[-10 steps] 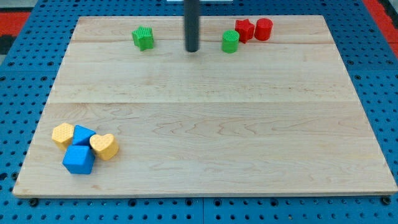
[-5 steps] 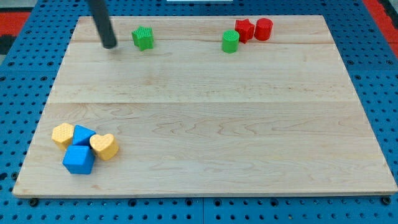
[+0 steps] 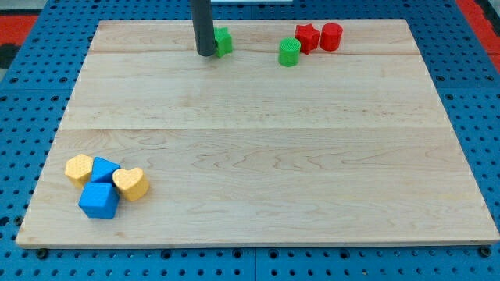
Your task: Move green star into yellow blocks
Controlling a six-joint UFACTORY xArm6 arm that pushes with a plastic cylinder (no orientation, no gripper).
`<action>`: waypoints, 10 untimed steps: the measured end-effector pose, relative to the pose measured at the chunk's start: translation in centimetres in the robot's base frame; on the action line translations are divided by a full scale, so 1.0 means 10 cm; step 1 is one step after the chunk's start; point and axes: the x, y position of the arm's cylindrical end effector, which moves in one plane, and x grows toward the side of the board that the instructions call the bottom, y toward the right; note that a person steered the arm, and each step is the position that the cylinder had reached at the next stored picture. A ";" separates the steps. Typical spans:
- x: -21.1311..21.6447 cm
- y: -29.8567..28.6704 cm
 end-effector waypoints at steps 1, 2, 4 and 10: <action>0.00 -0.78; -0.10 -0.73; -0.20 -0.06; -0.06 1.55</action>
